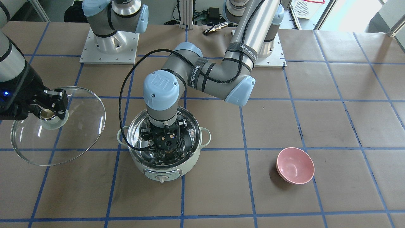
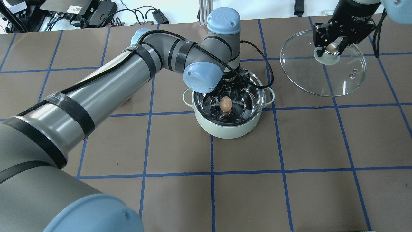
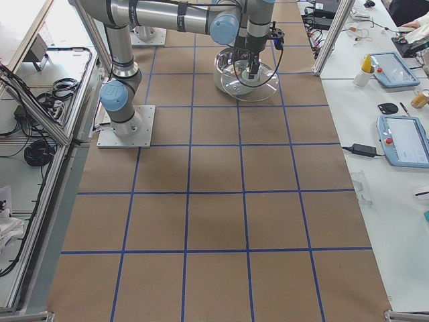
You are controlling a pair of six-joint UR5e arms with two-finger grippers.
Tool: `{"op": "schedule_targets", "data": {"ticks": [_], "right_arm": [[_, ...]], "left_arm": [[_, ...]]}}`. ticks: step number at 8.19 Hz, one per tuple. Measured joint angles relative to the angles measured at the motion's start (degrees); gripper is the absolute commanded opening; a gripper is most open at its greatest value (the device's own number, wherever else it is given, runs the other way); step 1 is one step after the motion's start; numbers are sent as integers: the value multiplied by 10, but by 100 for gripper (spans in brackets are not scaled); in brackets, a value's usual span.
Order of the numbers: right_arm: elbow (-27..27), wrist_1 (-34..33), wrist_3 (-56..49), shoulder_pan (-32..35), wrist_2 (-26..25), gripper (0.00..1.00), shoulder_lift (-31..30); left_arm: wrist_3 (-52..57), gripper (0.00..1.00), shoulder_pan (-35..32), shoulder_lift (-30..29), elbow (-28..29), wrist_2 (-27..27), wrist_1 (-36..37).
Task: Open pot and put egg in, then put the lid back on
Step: 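Release the egg into the pot and raise the left gripper away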
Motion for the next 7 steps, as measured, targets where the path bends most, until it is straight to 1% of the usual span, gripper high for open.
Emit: {"op": "schedule_targets", "data": {"ticks": [1, 2, 3, 5, 7], "right_arm": [[0, 0, 3, 0, 1, 0, 0], [0, 0, 5, 0, 1, 0, 0], [0, 1, 10, 0, 1, 0, -1], [1, 2, 29, 3, 1, 0, -1], [1, 1, 55, 16, 1, 0, -1]], "left_arm": [[-3, 92, 0, 1, 0, 0, 0], [-4, 100, 0, 5, 1, 0, 0], [-4, 100, -1, 16, 4, 2, 0], [-3, 100, -1, 71, 5, 12, -24], [0, 100, 0, 130, 7, 23, -101]]}}
